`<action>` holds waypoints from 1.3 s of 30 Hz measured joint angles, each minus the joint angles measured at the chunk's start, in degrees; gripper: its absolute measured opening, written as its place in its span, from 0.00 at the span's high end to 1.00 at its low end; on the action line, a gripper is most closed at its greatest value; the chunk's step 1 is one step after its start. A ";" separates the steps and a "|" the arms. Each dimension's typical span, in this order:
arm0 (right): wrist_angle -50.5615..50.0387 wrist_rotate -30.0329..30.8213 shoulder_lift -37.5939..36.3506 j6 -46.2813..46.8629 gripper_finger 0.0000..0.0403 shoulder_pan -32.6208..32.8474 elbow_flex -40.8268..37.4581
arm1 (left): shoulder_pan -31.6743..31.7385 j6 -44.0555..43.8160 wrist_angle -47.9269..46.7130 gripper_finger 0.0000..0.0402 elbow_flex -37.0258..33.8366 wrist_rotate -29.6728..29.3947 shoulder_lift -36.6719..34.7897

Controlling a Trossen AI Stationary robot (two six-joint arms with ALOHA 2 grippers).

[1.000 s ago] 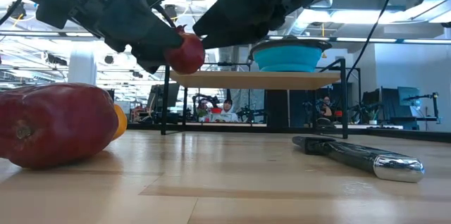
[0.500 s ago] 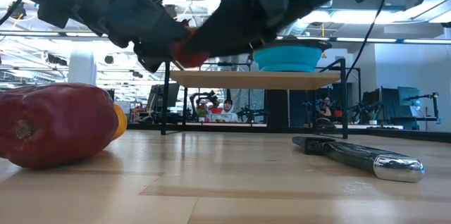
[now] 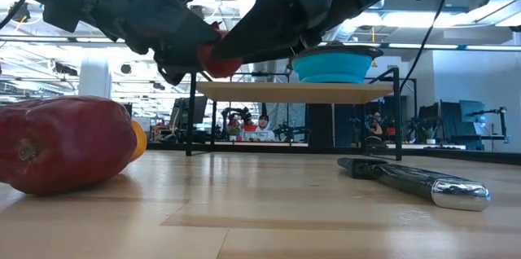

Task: Pick & Place Fruit
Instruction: Put the red pomegranate into the blue strainer bowl on the shelf

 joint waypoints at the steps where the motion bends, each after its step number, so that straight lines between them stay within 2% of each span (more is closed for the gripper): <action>1: 0.00 -0.02 0.00 0.04 0.49 0.07 0.00 | 0.01 -0.48 0.01 0.52 0.00 -0.01 -0.01; 6: 0.04 -0.06 0.00 0.10 0.56 0.53 0.00 | 0.27 -2.18 0.13 0.45 0.00 0.52 -0.01; 13: -0.42 -0.09 0.00 4.74 0.55 0.49 -0.02 | 0.27 -2.05 0.50 0.29 -0.02 1.23 0.01; 18: -0.87 0.84 -0.07 7.03 0.56 1.35 0.00 | 1.45 -1.91 0.56 0.22 -0.02 1.86 -0.34; 31: -2.89 -0.88 -0.02 14.13 0.56 4.47 0.00 | 2.85 0.25 1.38 0.16 0.07 -0.11 -2.02; 36: -12.90 -0.34 -0.03 21.93 0.54 6.74 0.00 | 2.79 0.19 1.40 0.16 0.07 0.47 -2.18; 39: -19.84 2.52 -1.16 26.96 0.54 8.61 -0.08 | 2.79 0.27 1.40 0.16 0.07 0.52 -2.20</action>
